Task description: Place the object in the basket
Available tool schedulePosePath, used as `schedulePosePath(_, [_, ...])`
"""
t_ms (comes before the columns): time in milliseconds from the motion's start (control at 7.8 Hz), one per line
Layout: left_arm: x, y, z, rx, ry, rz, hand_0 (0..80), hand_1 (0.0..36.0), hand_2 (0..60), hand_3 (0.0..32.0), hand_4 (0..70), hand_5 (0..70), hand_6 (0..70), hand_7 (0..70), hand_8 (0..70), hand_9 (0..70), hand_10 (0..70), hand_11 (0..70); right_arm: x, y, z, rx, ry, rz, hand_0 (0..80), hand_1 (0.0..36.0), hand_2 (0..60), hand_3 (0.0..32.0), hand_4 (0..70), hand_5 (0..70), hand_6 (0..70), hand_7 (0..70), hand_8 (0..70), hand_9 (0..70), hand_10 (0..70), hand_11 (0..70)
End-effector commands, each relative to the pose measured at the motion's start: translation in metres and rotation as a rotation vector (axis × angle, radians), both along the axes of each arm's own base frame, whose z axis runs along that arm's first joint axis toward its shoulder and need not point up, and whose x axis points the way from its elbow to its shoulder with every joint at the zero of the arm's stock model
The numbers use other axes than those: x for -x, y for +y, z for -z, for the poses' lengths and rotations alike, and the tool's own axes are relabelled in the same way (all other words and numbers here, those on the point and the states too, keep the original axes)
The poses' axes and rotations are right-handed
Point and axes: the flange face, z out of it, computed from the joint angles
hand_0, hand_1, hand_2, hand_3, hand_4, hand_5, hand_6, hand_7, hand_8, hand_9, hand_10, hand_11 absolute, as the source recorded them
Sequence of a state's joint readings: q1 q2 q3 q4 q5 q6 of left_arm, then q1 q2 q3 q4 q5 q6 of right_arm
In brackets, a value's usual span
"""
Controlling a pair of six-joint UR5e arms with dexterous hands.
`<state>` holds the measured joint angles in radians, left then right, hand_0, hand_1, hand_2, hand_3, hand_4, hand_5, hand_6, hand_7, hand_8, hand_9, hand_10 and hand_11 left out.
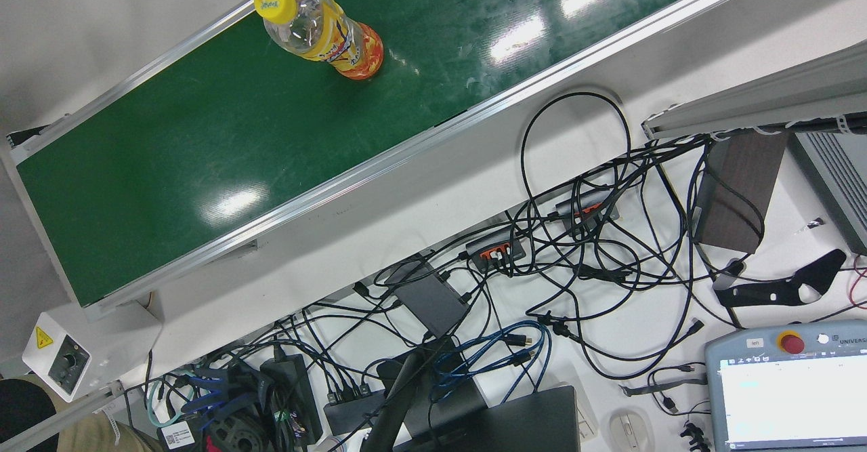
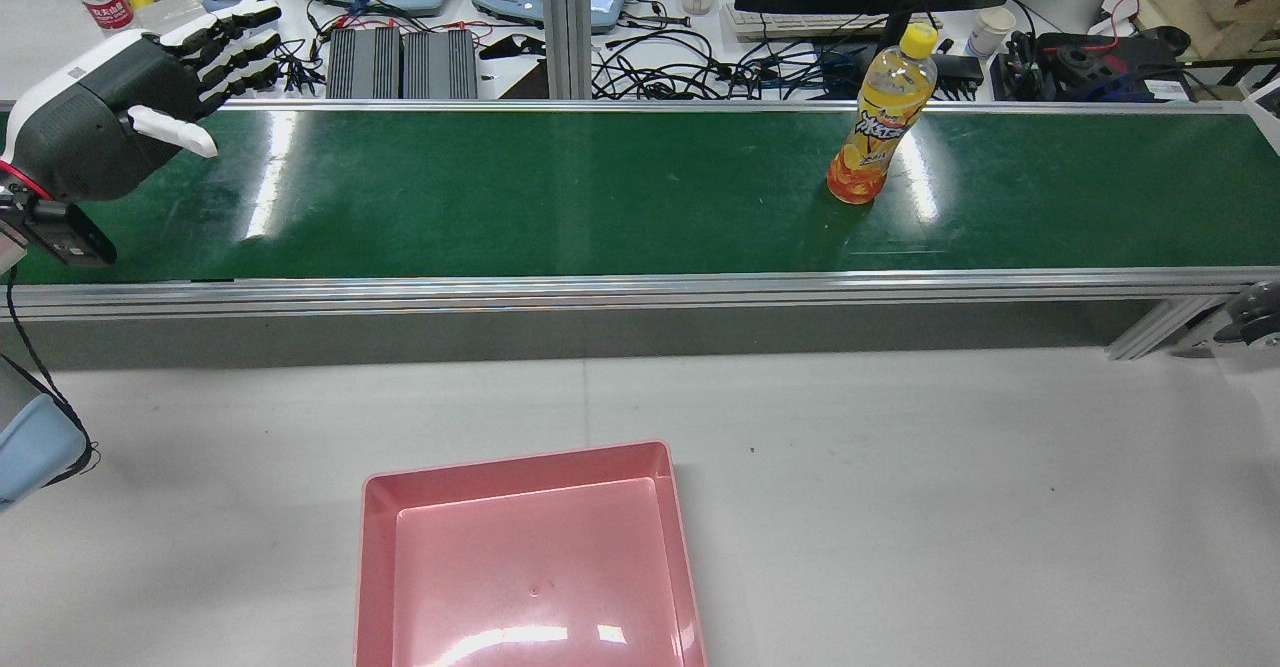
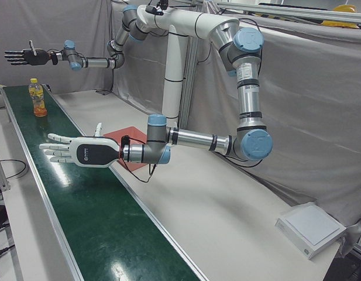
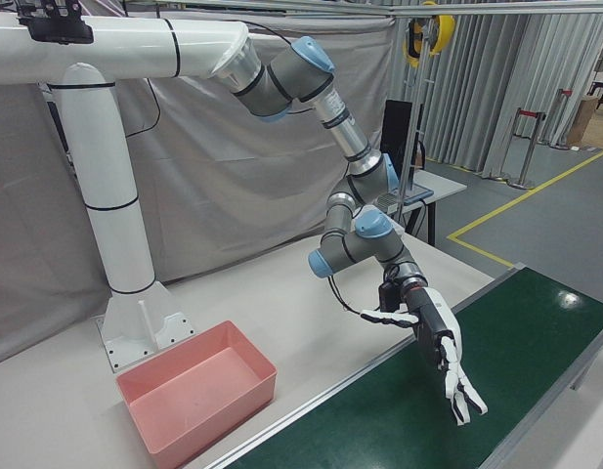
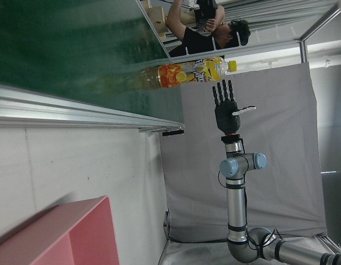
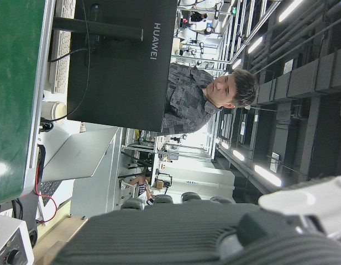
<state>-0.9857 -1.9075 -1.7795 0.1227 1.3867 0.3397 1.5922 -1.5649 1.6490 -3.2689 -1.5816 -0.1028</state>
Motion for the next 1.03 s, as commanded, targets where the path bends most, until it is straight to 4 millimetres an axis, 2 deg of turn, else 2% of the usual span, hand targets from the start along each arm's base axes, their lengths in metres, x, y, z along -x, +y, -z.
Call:
schedulePosePath(0, [-0.0007,0.0,0.0004,0.0,0.002,-0.002,52.3,6.9,0.0,3.4,13.1,13.9,0.0,0.0,6.7,7.2,5.6,9.3,0.0,-0.0001,0.0001,0.0,0.0,0.0,0.0,0.0,0.0,0.0,0.0,0.0,0.0,0.0,0.0,0.0,0.0,0.0])
schedulePosePath(897, [-0.0022,0.001,-0.0005,0.001,0.0,-0.004,51.8,6.8,0.0,2.8,13.2,14.5,0.1,0.0,6.8,7.2,5.4,9.0,0.0,-0.0002,0.0008,-0.002,0.0,0.0,0.0,0.0,0.0,0.0,0.0,0.0,0.0,0.0,0.0,0.0,0.0,0.0])
